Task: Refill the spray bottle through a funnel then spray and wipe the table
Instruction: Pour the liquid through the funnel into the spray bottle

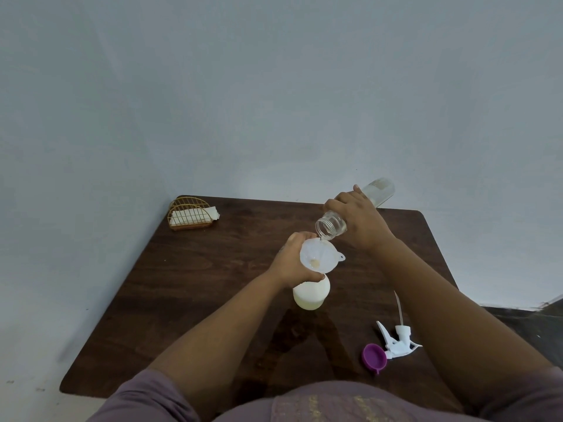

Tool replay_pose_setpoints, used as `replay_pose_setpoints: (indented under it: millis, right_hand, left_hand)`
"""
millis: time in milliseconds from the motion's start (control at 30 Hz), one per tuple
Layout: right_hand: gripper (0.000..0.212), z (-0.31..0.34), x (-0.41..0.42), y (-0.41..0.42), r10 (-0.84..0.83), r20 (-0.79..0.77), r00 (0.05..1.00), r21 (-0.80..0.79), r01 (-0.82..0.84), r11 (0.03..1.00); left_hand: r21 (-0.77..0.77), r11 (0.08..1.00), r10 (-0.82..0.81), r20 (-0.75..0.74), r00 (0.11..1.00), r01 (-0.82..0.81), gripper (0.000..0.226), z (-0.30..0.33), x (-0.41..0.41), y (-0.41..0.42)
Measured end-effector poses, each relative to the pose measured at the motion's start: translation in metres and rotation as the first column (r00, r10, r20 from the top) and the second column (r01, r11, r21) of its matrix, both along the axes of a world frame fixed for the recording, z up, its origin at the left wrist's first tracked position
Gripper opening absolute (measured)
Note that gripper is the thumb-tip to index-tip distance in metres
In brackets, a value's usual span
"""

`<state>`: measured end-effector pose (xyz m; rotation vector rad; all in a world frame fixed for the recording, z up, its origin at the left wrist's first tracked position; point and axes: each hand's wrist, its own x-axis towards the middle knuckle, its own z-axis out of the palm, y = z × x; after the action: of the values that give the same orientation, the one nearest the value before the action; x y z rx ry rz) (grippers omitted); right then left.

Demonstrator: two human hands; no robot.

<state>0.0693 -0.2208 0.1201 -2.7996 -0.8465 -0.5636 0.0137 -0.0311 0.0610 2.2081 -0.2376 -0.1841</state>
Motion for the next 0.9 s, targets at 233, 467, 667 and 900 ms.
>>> replay_pose_setpoints:
  millis: [233, 467, 667, 900]
  right_hand:
    - [0.045, -0.0015, 0.0003, -0.0004, 0.000, -0.004, 1.000, -0.009, 0.000, 1.000]
    - [0.043, -0.0028, 0.0009, 0.0004, -0.003, -0.004, 1.000, -0.008, 0.003, 1.000]
    - [0.044, -0.0025, 0.0002, 0.0007, 0.005, -0.013, 1.000, 0.002, -0.005, 1.000]
    - [0.042, -0.0020, -0.0009, 0.0007, 0.009, -0.011, 1.000, 0.003, -0.009, 1.000]
  left_hand:
    - [0.001, 1.000, -0.003, -0.003, 1.000, 0.003, 0.086, 0.0017, -0.0002, -0.0006]
    - [0.002, 1.000, -0.014, -0.003, 1.000, 0.014, 0.086, 0.0037, -0.0007, 0.0002]
    - [0.001, 1.000, -0.012, -0.007, 1.000, 0.012, 0.086, 0.0025, 0.0008, 0.0006]
    - [0.010, 1.000, -0.012, -0.012, 1.000, 0.012, 0.087, 0.0022, 0.0005, 0.0000]
